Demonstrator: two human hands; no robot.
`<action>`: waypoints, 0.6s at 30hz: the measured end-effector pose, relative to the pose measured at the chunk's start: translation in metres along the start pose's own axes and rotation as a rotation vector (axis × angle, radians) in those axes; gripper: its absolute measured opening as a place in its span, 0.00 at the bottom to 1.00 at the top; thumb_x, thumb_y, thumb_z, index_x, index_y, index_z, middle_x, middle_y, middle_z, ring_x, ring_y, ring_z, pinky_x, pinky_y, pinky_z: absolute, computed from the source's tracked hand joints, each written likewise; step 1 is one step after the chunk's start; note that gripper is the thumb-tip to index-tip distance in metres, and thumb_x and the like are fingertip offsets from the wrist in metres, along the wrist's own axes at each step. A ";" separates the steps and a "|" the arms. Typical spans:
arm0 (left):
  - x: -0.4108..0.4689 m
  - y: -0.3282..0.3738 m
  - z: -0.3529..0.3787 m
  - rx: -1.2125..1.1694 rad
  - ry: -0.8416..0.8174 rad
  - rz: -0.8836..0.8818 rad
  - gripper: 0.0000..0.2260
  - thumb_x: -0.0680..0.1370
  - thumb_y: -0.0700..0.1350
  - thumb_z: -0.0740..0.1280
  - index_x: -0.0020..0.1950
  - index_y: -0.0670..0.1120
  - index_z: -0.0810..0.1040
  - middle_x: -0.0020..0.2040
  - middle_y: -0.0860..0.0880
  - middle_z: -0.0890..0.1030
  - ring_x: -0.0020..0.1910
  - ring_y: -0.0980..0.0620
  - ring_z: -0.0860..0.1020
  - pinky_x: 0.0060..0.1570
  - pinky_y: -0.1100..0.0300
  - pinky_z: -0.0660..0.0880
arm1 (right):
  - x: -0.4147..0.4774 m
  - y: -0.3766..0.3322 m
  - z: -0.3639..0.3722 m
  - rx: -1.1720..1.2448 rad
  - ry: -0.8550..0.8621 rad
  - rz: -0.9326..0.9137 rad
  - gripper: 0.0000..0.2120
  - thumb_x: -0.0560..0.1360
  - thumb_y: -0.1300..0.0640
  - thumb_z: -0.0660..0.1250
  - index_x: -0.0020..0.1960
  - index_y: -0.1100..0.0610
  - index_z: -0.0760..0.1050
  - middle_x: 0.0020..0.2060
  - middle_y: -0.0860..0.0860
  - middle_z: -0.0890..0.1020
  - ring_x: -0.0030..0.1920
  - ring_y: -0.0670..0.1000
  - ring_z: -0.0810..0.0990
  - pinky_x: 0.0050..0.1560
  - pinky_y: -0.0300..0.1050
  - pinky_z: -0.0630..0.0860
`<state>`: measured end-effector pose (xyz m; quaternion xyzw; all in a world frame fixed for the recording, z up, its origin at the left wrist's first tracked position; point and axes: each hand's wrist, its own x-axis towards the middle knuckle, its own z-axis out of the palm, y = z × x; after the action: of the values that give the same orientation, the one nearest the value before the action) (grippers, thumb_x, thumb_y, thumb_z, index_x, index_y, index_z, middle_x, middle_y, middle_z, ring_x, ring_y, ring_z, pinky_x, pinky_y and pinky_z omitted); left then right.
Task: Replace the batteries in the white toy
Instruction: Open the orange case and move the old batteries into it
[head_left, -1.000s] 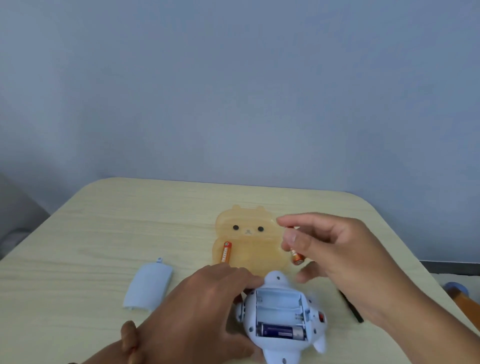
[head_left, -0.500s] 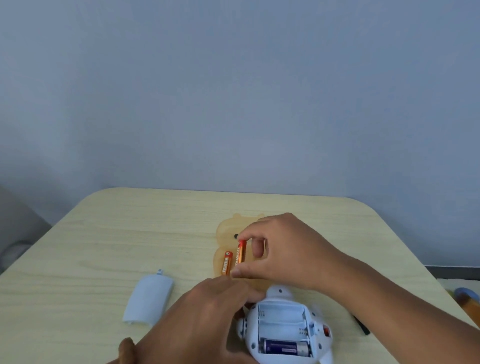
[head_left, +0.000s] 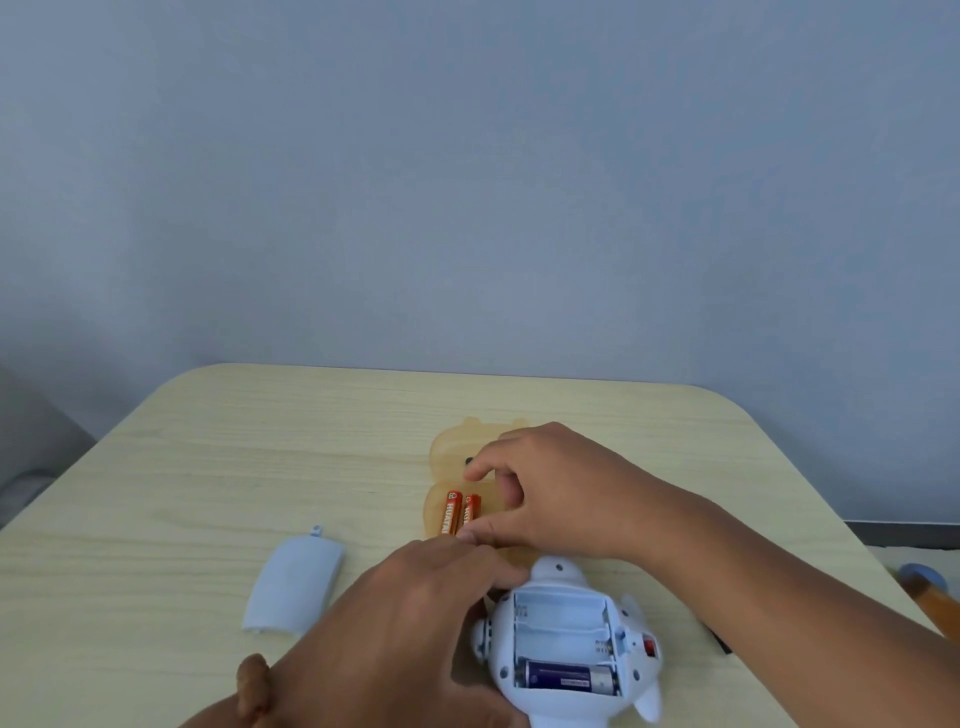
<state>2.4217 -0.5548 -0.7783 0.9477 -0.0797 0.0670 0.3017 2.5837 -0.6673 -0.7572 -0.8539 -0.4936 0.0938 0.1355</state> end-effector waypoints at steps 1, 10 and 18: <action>-0.001 0.000 0.000 -0.004 -0.006 -0.012 0.28 0.64 0.59 0.78 0.62 0.61 0.76 0.48 0.78 0.68 0.51 0.75 0.70 0.50 0.80 0.65 | 0.000 -0.002 -0.002 0.002 -0.002 0.003 0.31 0.67 0.29 0.72 0.64 0.44 0.78 0.39 0.39 0.75 0.43 0.41 0.73 0.45 0.43 0.75; -0.002 -0.009 0.008 0.059 0.037 -0.022 0.29 0.64 0.62 0.74 0.63 0.63 0.70 0.51 0.64 0.76 0.50 0.66 0.73 0.46 0.70 0.71 | -0.096 0.009 -0.006 0.424 0.060 0.068 0.26 0.61 0.32 0.78 0.57 0.36 0.80 0.54 0.44 0.83 0.63 0.44 0.80 0.55 0.43 0.80; 0.004 -0.008 0.008 0.104 -0.012 -0.048 0.30 0.62 0.64 0.71 0.64 0.67 0.69 0.51 0.68 0.75 0.51 0.70 0.73 0.46 0.74 0.69 | -0.138 0.011 0.013 0.506 0.089 0.058 0.38 0.61 0.44 0.85 0.68 0.34 0.75 0.62 0.33 0.80 0.63 0.33 0.78 0.63 0.26 0.70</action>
<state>2.4275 -0.5537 -0.7890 0.9641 -0.0551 0.0579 0.2531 2.5203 -0.7904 -0.7693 -0.8101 -0.4230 0.1803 0.3636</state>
